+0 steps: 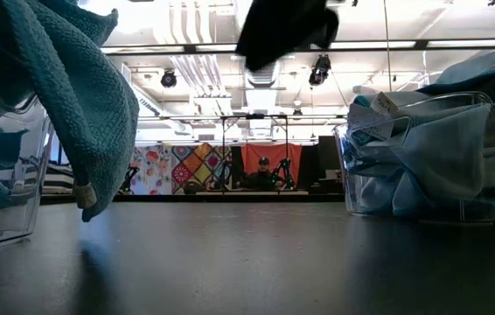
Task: Sort microfiber towel by color & place in baskets
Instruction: Return to Home Position
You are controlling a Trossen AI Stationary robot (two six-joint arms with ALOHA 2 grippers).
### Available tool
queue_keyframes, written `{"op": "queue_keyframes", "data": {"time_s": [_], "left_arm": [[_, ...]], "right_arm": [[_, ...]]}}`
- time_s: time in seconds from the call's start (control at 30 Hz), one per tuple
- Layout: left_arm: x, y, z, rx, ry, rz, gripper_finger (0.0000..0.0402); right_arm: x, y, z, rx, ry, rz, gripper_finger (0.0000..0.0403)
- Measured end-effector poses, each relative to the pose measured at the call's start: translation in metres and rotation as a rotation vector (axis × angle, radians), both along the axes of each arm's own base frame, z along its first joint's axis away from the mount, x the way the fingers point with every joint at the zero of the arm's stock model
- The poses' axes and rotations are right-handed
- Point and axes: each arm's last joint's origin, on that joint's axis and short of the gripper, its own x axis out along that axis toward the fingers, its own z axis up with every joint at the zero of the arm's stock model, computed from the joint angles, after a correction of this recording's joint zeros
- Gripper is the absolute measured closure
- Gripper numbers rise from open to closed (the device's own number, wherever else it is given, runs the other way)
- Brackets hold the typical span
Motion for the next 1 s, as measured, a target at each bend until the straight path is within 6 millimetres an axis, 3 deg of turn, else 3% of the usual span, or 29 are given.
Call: {"op": "queue_keyframes", "data": {"time_s": [0.2,0.4,0.53,0.73,1.0], "left_arm": [[-0.007,0.005,-0.026,-0.021,-0.09,-0.061,0.0289],[-0.011,0.009,-0.047,-0.004,-0.136,-0.097,0.029],[-0.01,0.012,-0.057,0.037,-0.127,-0.003,0.029],[-0.008,0.019,-0.062,0.146,-0.127,0.235,0.029],[-0.005,0.019,-0.049,0.11,-0.15,0.325,0.029]], "right_arm": [[0.01,-0.034,-0.008,0.022,0.03,-0.052,0.0264],[0.021,-0.051,-0.006,-0.018,-0.013,0.021,0.0264],[0.022,-0.057,-0.005,-0.004,-0.017,-0.013,0.0264],[0.022,-0.055,-0.005,0.01,-0.017,-0.019,0.0264],[0.021,-0.054,-0.005,0.007,-0.018,-0.018,0.0264]]}}
